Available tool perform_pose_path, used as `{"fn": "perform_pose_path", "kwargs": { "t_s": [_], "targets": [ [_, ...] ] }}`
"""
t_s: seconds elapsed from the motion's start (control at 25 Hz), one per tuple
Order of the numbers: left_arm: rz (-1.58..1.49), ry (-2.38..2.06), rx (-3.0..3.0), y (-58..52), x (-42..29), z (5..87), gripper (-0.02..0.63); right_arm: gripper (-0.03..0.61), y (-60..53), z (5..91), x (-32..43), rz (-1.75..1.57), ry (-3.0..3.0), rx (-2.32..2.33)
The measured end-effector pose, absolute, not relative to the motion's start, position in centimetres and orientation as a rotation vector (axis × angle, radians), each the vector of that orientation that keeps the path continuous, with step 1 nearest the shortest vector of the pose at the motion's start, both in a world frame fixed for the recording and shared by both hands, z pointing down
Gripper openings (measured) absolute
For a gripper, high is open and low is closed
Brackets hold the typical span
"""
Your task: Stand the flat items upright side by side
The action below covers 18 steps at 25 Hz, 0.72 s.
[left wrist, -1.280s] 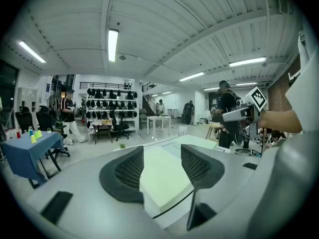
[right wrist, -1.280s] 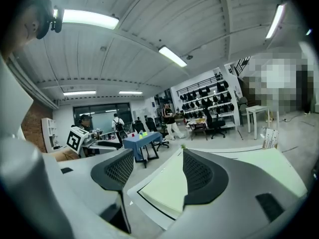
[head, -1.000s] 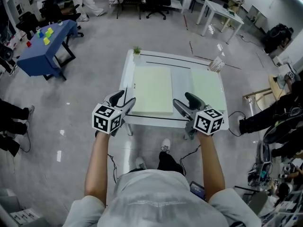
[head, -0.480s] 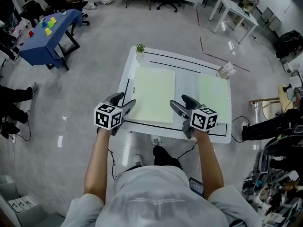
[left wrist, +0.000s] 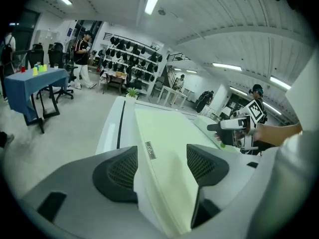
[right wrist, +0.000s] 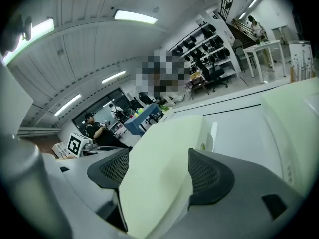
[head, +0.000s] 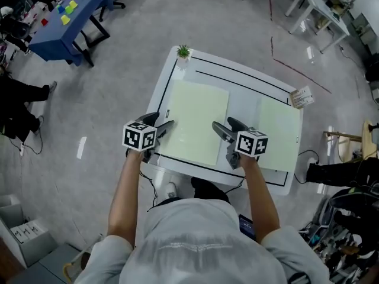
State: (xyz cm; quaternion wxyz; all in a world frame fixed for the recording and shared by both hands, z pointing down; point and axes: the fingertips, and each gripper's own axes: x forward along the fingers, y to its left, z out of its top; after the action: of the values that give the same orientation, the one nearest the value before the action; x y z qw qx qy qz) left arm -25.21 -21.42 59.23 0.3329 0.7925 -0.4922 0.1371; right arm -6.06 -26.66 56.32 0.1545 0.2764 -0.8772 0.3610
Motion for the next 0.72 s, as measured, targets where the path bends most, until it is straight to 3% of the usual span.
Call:
{"fn": "perform_pose_path", "kwargs": {
  "t_s": [0.72],
  "targets": [
    [0.142,-1.052,1.911,-23.5,-23.4,64.6,0.387,0.402,-29.5,63.8,-6.4,1.339,-2.373,0.767]
  ]
}}
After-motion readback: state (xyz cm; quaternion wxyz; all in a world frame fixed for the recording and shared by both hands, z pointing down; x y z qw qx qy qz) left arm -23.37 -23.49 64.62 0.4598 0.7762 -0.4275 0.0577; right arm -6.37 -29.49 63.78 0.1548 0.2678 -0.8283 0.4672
